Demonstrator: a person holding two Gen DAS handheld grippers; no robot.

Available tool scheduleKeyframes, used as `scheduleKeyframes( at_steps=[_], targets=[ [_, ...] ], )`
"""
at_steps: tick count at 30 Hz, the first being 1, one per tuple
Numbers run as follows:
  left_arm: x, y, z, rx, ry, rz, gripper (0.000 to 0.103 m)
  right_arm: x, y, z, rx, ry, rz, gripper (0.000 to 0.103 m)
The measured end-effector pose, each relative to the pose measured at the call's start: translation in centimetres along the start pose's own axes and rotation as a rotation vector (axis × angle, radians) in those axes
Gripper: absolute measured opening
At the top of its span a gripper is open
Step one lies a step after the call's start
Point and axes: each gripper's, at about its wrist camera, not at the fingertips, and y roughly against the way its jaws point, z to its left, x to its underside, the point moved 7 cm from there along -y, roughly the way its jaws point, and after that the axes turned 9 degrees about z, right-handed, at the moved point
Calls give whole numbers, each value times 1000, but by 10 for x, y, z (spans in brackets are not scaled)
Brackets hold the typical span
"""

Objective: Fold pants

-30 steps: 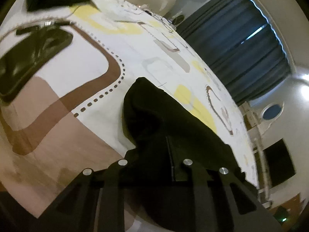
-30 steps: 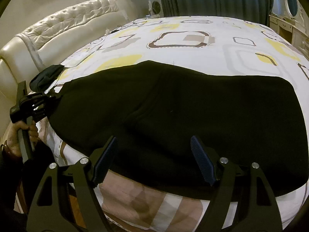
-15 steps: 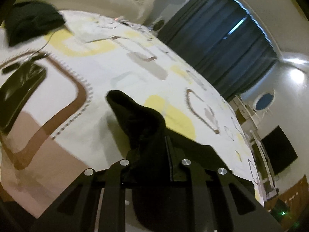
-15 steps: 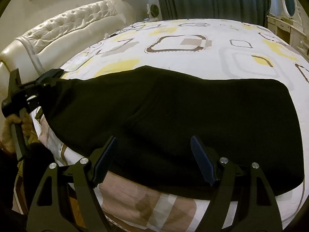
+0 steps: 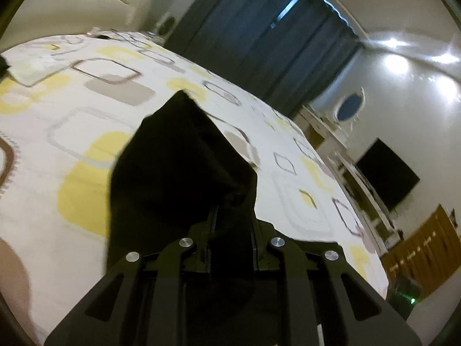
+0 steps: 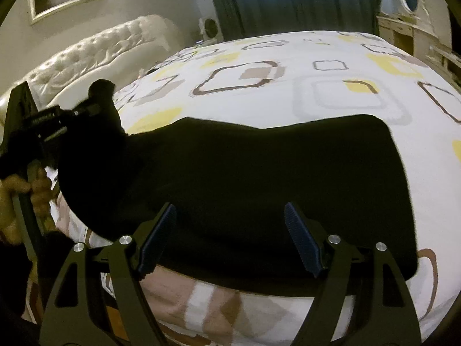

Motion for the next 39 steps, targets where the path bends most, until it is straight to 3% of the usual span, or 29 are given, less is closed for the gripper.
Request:
scheduleKeyframes(
  at_steps=[8,14,18,23,24,25,27,28,33,39],
  targets=[
    [25,-56,-46,-12,-140,102,18,-3,5,-22,-31,-58,-11,78],
    [58,-91,-64,-25,-217,208,19,-9,-2,-30,-138,-130,8,84],
    [76,-92,-71,-16,-261,230,24,-23,-6,-39,-228,-197,8,84],
    [76,-78,-90,66,-269,236,28,-41,-18,-45,-318,-265,39,84],
    [75,-75,-91,73,-271,234,34,-45,-23,-44,-342,-271,52,84],
    [73,-68,-91,82,-275,231,48,-49,-27,-42,-359,-273,64,84],
    [69,-59,-91,96,-274,217,66,-54,-38,-38,-397,-277,100,84],
    [66,-53,-91,105,-271,203,70,-57,-46,-36,-420,-289,119,84],
    [42,-21,-64,33,-294,120,83,-66,-70,-21,-473,-308,175,85],
    [24,-14,2,-71,-189,116,84,-75,-88,4,-539,-296,234,85]
  ],
)
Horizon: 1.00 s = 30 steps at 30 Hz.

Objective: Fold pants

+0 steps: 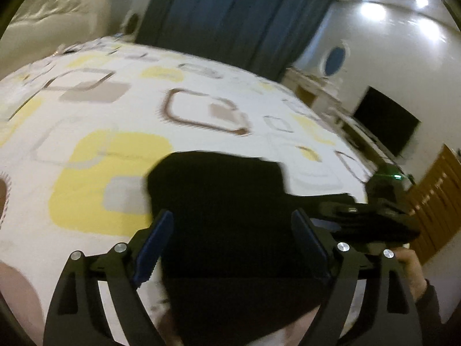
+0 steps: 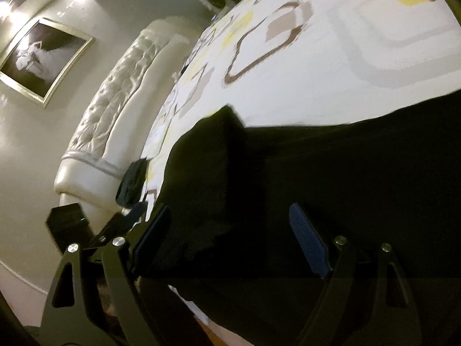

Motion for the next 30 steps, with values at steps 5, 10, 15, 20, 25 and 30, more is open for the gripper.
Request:
scheduleKeyframes(
  at_steps=[5,10,15,20,25,30],
  targets=[
    [11,-8,39,-19,90,29,83,-3,-16,6,-14,-7,45,86],
    [19,-9,50,1,107,33,84,-1,-30,16,-19,9,100,86],
    [20,-11,51,19,121,28,85,0,-39,20,42,32,130,53],
    [19,-11,54,33,131,31,85,2,-36,5,63,25,139,16],
    [18,-10,49,27,117,36,85,1,-11,18,22,67,73,5],
    [15,-11,35,35,72,47,85,-4,35,31,18,113,-14,5]
  ],
)
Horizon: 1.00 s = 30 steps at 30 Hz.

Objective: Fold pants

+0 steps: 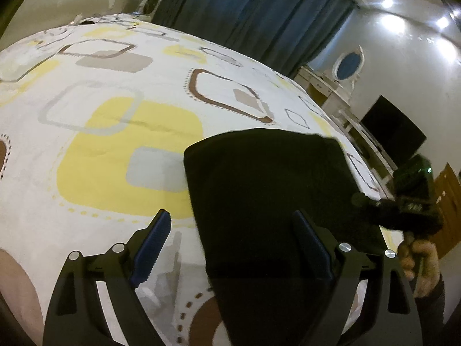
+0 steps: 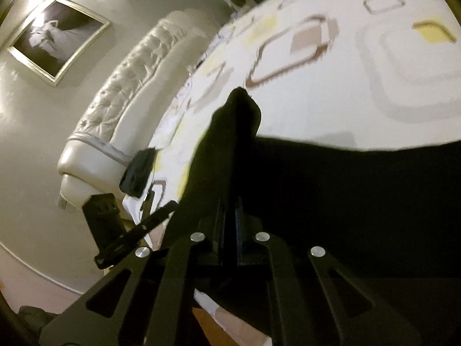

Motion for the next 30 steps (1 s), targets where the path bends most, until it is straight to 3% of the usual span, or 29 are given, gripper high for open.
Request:
scheduleKeyframes(
  at_steps=[6,7,12,17,23,30],
  targets=[
    [-1,-7,-27,47,-48,23,85,7,66,-23,62,-20,-93,5],
    [-1,-9,-33,59,-56,27,85,12,92,-40,95,-53,-133,5],
    [-1,-20,-63,97,-103,51,85,37,133,-89,152,-142,-173,5],
    [3,-36,-92,122,-151,88,85,61,146,-128,172,-220,-184,5],
    [7,-52,-115,130,-195,124,85,66,144,-135,157,-226,-201,5],
    [15,-68,-120,88,-228,165,85,72,146,-142,162,-242,-203,5]
  ],
)
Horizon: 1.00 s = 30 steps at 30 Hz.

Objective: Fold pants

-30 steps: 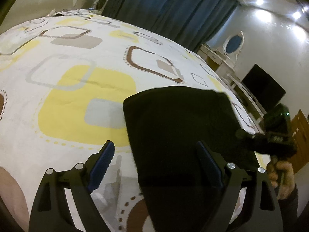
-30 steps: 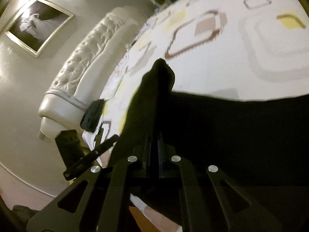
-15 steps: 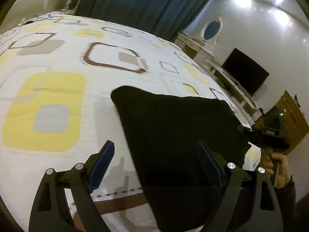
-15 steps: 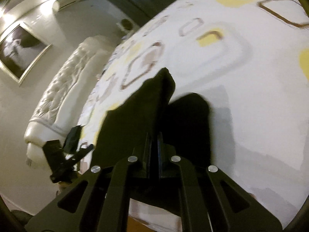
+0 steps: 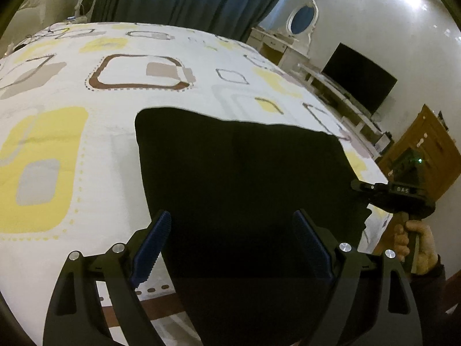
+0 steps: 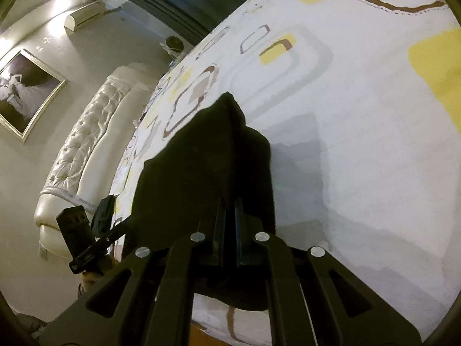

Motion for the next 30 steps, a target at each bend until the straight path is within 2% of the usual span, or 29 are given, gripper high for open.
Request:
scheduleKeyframes(
  at_steps=[11,13,14,15,17,19,20,21,28,30],
  targets=[
    [4,-13,-2,-64,-28,15,86,5,-5,-15,-12,-47,11,6],
    [4,-14,-2,-68,-28,14,86,7,-2,-18,-14,-54,14,9],
    [5,-14,-2,-69,-27,13,86,8,0,-21,-10,-58,15,15],
    [5,-15,-2,-71,-28,13,87,8,3,-23,9,-65,12,27],
    [5,-16,-2,-76,-32,14,87,8,9,-27,4,-77,3,35],
    [5,-16,-2,-78,-36,17,87,7,13,-29,-24,-85,7,49],
    [6,-16,-1,-79,-37,19,87,6,12,-30,-36,-84,20,70],
    [5,-17,-1,-82,-39,23,87,4,11,-31,-40,-81,28,77],
    [3,-20,-1,-68,-35,26,89,-2,-16,-32,-137,-79,125,79],
    [2,-20,-1,-62,-37,21,89,-5,-21,-26,-153,-57,141,88]
  ],
)
